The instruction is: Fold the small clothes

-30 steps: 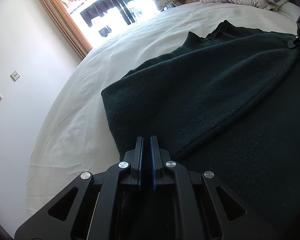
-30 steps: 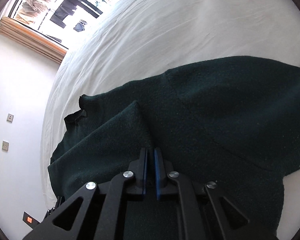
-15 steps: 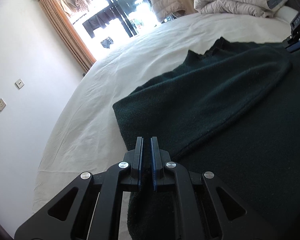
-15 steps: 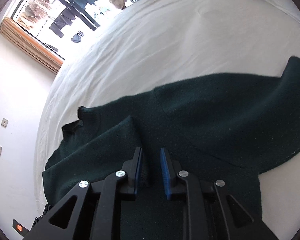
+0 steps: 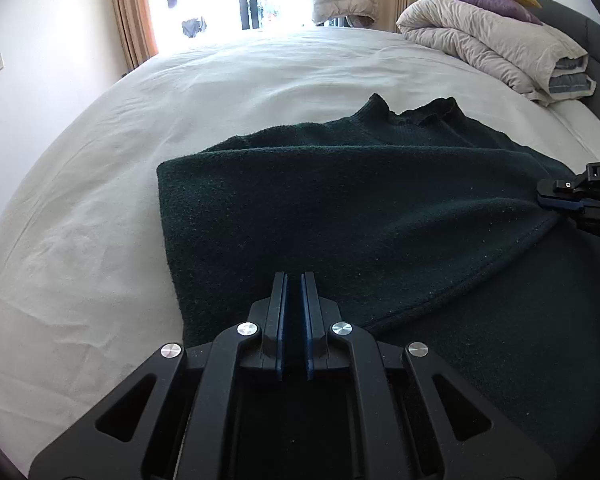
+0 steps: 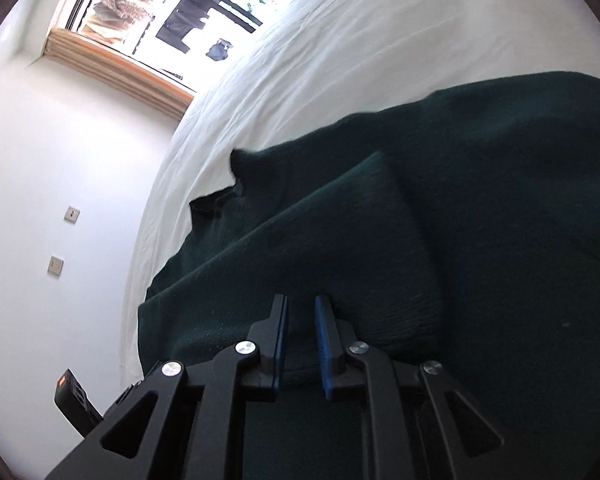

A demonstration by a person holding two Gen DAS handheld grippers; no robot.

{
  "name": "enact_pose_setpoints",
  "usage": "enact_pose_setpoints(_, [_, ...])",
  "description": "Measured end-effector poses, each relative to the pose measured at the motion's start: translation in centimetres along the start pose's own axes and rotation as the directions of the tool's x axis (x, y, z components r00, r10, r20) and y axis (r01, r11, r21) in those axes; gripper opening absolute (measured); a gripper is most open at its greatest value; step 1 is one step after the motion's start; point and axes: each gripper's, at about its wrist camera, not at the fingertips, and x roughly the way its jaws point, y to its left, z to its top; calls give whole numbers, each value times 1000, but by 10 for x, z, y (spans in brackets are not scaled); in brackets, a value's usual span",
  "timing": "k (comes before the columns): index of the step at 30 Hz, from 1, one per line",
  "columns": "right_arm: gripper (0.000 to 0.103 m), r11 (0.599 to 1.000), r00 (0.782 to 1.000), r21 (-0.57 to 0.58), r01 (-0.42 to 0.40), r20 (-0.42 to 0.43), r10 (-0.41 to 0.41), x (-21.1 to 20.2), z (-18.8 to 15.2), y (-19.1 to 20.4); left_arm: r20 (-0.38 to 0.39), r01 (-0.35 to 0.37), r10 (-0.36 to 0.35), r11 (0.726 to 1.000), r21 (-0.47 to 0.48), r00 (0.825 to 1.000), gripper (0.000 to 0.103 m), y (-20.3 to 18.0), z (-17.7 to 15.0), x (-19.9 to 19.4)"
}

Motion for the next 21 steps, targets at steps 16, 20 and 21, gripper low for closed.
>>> enact_pose_setpoints(16, [53, 777, 815, 609, -159, 525, -245, -286, -31, -293, 20, -47, 46, 999, 27, 999, 7, -5, -3, 2])
enact_pose_setpoints(20, [50, 770, 811, 614, -173, 533, -243, -296, -18, -313, 20, -66, 65, 997, 39, 998, 7, -8, -3, 2])
enact_pose_setpoints(21, [50, 775, 816, 613, -154, 521, -250, -295, -12, -313, 20, -70, 69, 997, 42, 997, 7, -8, -3, 3])
